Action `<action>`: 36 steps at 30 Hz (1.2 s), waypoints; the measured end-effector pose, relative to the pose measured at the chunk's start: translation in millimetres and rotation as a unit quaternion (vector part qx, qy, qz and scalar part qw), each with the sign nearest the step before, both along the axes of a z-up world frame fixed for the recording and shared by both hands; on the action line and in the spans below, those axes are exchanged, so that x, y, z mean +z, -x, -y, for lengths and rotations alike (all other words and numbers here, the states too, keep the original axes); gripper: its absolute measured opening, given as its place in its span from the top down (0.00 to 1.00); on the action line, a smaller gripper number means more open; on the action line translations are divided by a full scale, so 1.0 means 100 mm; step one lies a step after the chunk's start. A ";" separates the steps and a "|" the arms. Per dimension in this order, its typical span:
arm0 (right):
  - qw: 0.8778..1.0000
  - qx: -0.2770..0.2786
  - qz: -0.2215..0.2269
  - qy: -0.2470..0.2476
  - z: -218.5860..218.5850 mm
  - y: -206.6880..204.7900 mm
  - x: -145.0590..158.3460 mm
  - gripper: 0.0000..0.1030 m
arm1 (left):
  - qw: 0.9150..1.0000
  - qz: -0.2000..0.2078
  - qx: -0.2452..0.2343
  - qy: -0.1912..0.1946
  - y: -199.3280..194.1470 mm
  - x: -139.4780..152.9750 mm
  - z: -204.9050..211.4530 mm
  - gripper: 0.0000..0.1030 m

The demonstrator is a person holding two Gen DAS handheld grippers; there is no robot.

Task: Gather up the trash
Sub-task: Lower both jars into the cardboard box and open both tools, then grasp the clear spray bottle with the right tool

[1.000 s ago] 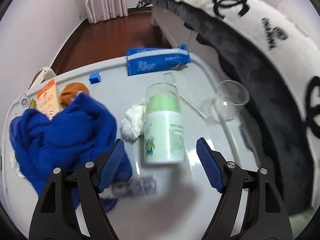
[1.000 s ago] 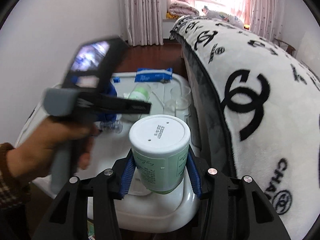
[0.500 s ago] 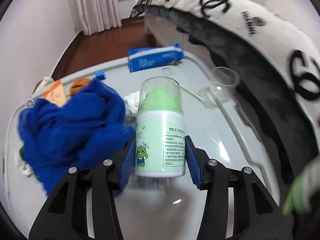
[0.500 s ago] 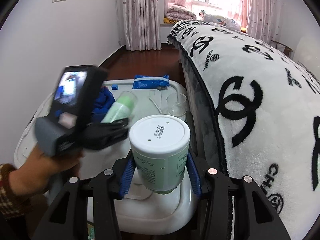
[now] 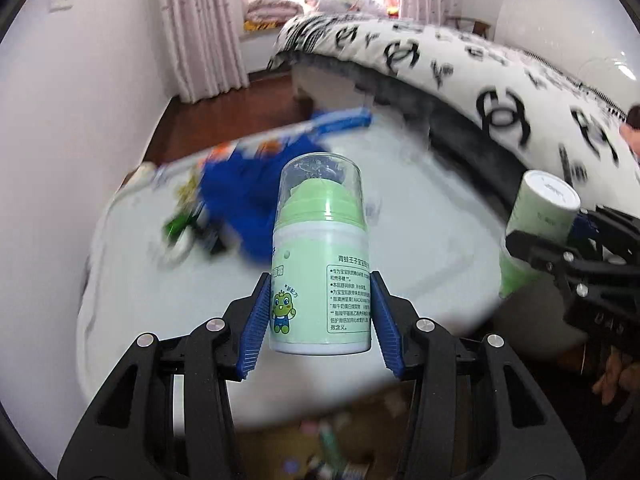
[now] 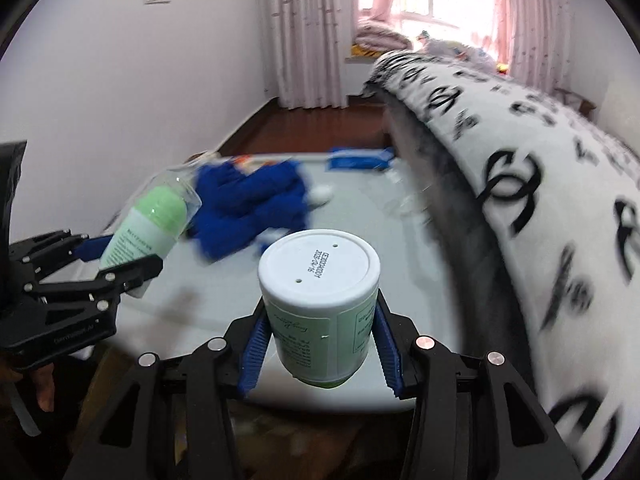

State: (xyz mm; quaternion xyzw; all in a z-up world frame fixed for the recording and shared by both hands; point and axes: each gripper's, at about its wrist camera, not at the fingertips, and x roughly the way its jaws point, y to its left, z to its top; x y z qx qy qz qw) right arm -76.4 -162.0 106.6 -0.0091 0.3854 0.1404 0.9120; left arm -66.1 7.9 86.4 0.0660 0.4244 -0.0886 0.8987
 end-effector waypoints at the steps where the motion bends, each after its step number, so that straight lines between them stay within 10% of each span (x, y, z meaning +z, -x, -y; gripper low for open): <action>1: 1.000 0.012 -0.009 -0.004 -0.11 0.15 -0.07 0.54 | 1.000 -0.005 0.004 -0.003 0.11 -0.05 -0.07 0.55; 13: 0.979 0.081 -0.189 0.003 -1.01 1.32 -1.34 0.53 | 0.986 -0.119 0.112 -0.013 1.26 -1.13 -0.82 0.45; 15: 0.980 0.073 -0.185 0.029 -1.07 1.39 -1.39 0.20 | 0.986 -0.111 0.126 -0.018 1.27 -1.11 -0.88 0.35; 18: 0.984 0.060 -0.160 0.044 -1.06 1.39 -1.33 0.14 | 0.986 -0.088 0.138 -0.018 1.27 -1.00 -0.93 0.30; 36: 0.983 0.062 -0.165 0.046 -1.06 1.25 -1.31 0.13 | 0.987 -0.083 0.135 0.005 1.10 -0.86 -0.92 0.29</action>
